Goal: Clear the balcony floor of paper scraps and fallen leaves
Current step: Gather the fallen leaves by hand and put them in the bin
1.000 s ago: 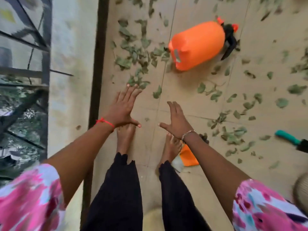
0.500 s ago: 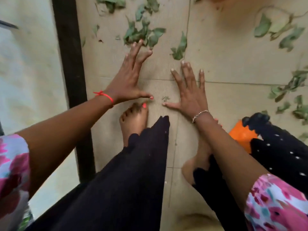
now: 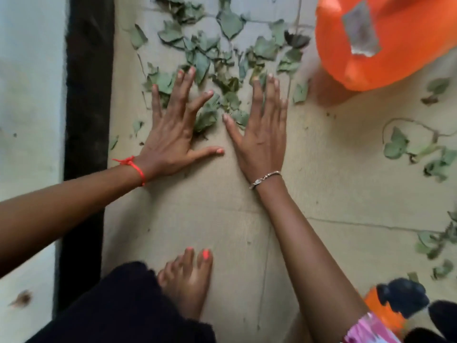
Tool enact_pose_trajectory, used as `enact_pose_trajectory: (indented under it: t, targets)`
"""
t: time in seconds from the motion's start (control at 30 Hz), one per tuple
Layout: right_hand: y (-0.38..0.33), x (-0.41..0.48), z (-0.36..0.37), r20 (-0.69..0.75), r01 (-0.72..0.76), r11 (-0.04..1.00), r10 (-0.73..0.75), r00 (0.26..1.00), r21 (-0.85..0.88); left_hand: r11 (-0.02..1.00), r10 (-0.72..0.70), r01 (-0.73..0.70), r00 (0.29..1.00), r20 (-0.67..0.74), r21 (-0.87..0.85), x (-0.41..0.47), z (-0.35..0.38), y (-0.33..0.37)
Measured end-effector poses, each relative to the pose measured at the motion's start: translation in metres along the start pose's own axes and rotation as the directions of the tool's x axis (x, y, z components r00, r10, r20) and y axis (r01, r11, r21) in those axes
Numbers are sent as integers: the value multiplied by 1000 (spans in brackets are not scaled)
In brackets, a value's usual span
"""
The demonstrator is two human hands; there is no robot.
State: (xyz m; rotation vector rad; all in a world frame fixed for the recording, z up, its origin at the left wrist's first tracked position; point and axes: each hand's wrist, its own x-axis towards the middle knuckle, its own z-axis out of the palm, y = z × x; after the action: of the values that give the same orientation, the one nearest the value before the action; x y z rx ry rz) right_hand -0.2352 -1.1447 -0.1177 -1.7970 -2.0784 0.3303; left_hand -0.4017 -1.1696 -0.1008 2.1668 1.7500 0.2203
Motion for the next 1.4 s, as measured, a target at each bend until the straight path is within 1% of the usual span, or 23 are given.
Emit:
enact_pose_trajectory:
  t: [0.1, 0.17, 0.23, 0.3, 0.37, 0.4, 0.47, 0.53, 0.6, 0.63, 0.7, 0.73, 0.8, 0.87, 0.93, 1.0, 1.07, 1.13, 1.17, 1.23, 1.3, 1.37, 1.4]
  targets:
    - [2, 25, 4, -115, -21, 985, 41, 993, 169, 996, -47, 42, 997, -58, -83, 7, 6, -2]
    - [4, 35, 5, -183, -37, 974, 79, 980, 224, 987, -77, 65, 994, -73, -149, 7, 7, -3]
    - [5, 39, 5, -247, -80, 979, 125, 961, 186, 980, -80, 64, 993, -83, -186, 7, 6, -2]
    - [5, 39, 7, -274, -190, 977, 210, 938, 99, 982, -67, 47, 992, -105, -183, 9, 6, -3]
    - [5, 39, 10, -229, -291, 955, 296, 927, 56, 986, -49, 29, 991, -125, -164, 9, 7, -4]
    - [6, 39, 12, -191, -304, 952, 305, 933, 35, 986, -43, 22, 991, -125, -164, 8, 8, -5]
    - [5, 39, 12, -111, -231, 973, 232, 966, 28, 985, -25, 2, 990, -136, -170, 7, 8, -7]
    - [4, 38, 7, -44, -124, 979, 132, 990, 162, 983, -26, -3, 988, -152, -184, 7, 7, -7]
    - [7, 39, -1, -55, -66, 946, 88, 995, 318, 973, -52, 13, 985, -166, -232, 7, 6, -6]
    - [10, 42, -6, -85, -56, 940, 89, 992, 337, 964, -62, 14, 982, -176, -264, 8, 5, -5]
    - [18, 54, -10, -126, -87, 947, 132, 983, 310, 948, -74, 6, 977, -202, -317, 7, 5, -5]
    - [21, 62, -11, -118, -129, 951, 167, 979, 280, 943, -81, 5, 973, -217, -333, 8, 5, -6]
    - [23, 73, -7, -52, -192, 968, 202, 978, 163, 937, -119, 24, 960, -253, -347, 8, 6, -6]
    - [19, 75, 1, 19, -138, 988, 137, 990, 70, 926, -184, 70, 941, -284, -370, 13, 4, -7]
    - [10, 71, 5, 77, -17, 990, 7, 997, 139, 917, -257, 127, 913, -316, -379, 20, -1, -8]
    - [5, 67, 6, 89, 69, 965, -94, 992, 251, 901, -336, 196, 879, -337, -387, 29, -8, -13]
    - [4, 69, 5, 74, 76, 954, -101, 992, 289, 872, -416, 271, 848, -328, -407, 39, -14, -21]
    - [3, 76, 7, 88, 59, 967, -83, 993, 247, 849, -459, 315, 836, -299, -425, 54, -19, -31]
    - [0, 79, 8, 108, 76, 975, -100, 989, 211, 835, -467, 318, 841, -274, -448, 61, -20, -37]
    - [-7, 80, 10, 152, 143, 967, -177, 972, 209, 782, -463, 287, 862, -206, -553, 72, -24, -46]
    - [-11, 79, 10, 193, 189, 931, -257, 947, 311, 703, -447, 208, 873, -194, -680, 79, -28, -48]
    - [-11, 79, 7, 175, 187, 883, -284, 943, 430, 662, -468, 130, 841, -272, -738, 85, -33, -47]
    - [-11, 79, 6, 145, 164, 860, -263, 954, 483, 662, -483, 99, 815, -321, -743, 89, -36, -46]
